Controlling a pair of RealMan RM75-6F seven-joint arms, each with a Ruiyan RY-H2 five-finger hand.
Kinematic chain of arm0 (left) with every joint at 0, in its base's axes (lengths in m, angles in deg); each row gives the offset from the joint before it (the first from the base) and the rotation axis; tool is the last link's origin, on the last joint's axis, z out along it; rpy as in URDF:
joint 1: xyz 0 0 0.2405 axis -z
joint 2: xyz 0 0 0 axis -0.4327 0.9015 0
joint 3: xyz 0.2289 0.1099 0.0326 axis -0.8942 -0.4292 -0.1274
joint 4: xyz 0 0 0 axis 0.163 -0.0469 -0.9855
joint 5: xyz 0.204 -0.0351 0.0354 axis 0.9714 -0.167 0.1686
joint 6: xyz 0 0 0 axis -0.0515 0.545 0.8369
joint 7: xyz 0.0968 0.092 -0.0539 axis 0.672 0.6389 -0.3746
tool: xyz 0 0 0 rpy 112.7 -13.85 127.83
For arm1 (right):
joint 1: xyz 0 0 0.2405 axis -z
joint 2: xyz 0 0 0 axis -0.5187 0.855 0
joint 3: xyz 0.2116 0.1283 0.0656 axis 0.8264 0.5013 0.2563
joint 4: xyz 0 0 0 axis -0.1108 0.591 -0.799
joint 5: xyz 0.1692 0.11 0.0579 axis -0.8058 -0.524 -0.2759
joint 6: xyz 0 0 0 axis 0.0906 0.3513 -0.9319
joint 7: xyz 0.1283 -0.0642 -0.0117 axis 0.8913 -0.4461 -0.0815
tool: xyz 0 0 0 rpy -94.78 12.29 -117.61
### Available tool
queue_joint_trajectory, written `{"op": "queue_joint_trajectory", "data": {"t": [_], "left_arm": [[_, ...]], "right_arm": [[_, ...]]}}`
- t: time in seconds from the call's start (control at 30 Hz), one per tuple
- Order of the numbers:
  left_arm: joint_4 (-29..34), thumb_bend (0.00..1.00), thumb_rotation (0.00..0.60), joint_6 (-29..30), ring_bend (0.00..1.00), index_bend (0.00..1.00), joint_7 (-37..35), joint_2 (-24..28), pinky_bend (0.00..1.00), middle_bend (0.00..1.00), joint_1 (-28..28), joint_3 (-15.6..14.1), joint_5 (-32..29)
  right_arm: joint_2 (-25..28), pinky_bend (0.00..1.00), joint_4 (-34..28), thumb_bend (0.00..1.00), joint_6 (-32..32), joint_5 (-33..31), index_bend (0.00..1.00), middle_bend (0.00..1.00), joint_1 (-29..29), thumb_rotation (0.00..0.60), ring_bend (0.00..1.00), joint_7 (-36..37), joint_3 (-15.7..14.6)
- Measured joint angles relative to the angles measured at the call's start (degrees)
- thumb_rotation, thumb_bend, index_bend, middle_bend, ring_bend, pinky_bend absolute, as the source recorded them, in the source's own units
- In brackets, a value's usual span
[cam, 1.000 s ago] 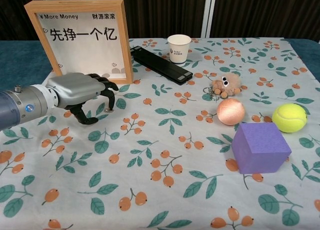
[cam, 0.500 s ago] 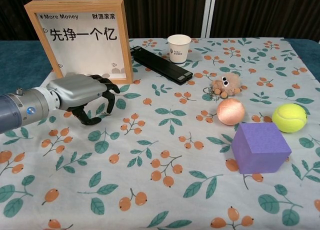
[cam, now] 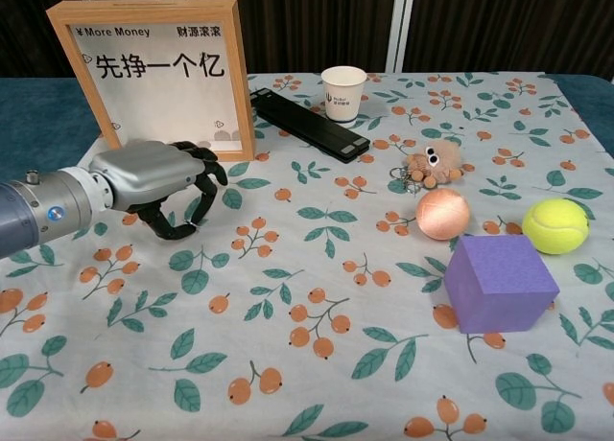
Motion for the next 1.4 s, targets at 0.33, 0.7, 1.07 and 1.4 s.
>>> {"op": "queue_joint_trajectory", "data": {"t": [0.33, 0.7, 1.07, 1.4], "left_arm": [[8.8, 0.46, 0.600, 2.2, 0.00, 0.73, 0.6, 4.5, 0.00, 0.18, 0.5, 2.8, 0.7], [36.6, 0.49, 0.600, 1.3, 0.00, 0.73, 11.7, 19.2, 0.00, 0.19, 5.7, 11.4, -9.0], [46.0, 0.51, 0.600, 5.3, 0.00, 0.73, 27.0, 30.2, 0.00, 0.19, 15.2, 20.1, -37.5], [44.9, 0.51, 0.600, 5.4, 0.00, 0.75, 30.2, 41.2, 0.00, 0.19, 23.0, 24.9, -66.1]], "right_arm": [[0.2, 0.00, -0.1, 0.39, -0.2, -0.1, 0.00, 0.00, 0.0, 0.600, 0.00, 0.4, 0.1], [0.5, 0.00, -1.0, 0.39, 0.5, 0.4, 0.00, 0.00, 0.2, 0.600, 0.00, 0.5, 0.0], [0.7, 0.00, -1.6, 0.39, 0.7, 0.6, 0.00, 0.00, 0.2, 0.600, 0.00, -0.1, -0.2], [-0.4, 0.00, -0.6, 0.39, -0.2, 0.5, 0.00, 0.00, -0.3, 0.600, 0.00, -1.7, -0.7]]}}
